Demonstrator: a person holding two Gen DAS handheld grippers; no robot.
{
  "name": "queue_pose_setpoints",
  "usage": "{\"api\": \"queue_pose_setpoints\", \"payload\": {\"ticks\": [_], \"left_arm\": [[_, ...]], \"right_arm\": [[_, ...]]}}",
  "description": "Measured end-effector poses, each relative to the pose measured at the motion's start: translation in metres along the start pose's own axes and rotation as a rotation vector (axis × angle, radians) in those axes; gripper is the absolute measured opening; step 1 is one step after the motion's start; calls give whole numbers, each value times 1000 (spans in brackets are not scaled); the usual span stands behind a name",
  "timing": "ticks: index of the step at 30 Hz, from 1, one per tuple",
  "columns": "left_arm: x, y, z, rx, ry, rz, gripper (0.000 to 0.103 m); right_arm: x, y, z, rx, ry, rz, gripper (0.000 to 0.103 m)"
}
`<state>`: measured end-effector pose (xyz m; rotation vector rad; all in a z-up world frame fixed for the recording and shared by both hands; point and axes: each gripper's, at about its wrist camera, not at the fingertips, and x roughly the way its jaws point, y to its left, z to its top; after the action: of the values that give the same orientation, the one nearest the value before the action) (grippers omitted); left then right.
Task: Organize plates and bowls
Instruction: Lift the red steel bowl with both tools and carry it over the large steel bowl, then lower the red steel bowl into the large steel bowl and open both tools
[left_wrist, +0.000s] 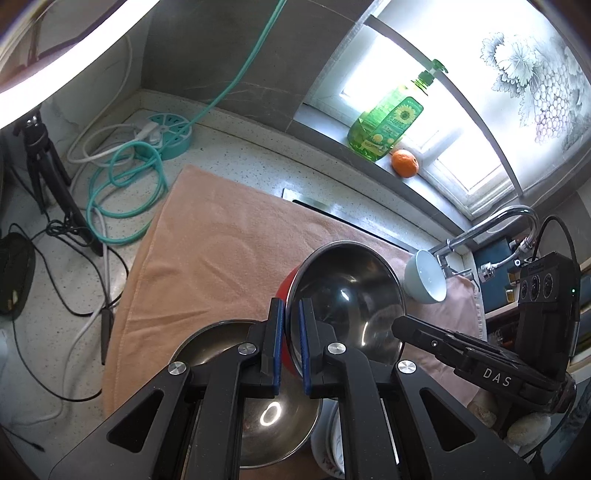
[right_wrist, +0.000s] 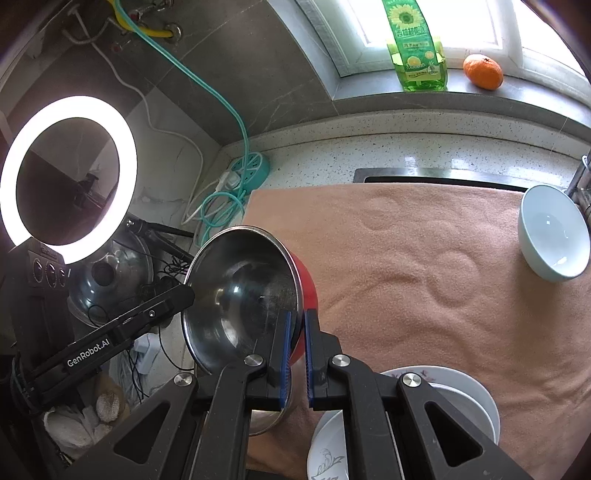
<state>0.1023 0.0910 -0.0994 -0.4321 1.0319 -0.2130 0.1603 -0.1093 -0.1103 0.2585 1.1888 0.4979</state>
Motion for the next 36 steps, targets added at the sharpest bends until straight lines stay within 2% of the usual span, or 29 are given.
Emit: {"api": "queue_pose_setpoints", "payload": {"ticks": [19,36], "left_arm": [[-16,45,-42,-104,3,30,7],[0,64,-61,-141,54,60,7]], "right_arm": [[28,34,-41,-68,75,3,7],[61,40,-59,-106,143,-40,7]]}}
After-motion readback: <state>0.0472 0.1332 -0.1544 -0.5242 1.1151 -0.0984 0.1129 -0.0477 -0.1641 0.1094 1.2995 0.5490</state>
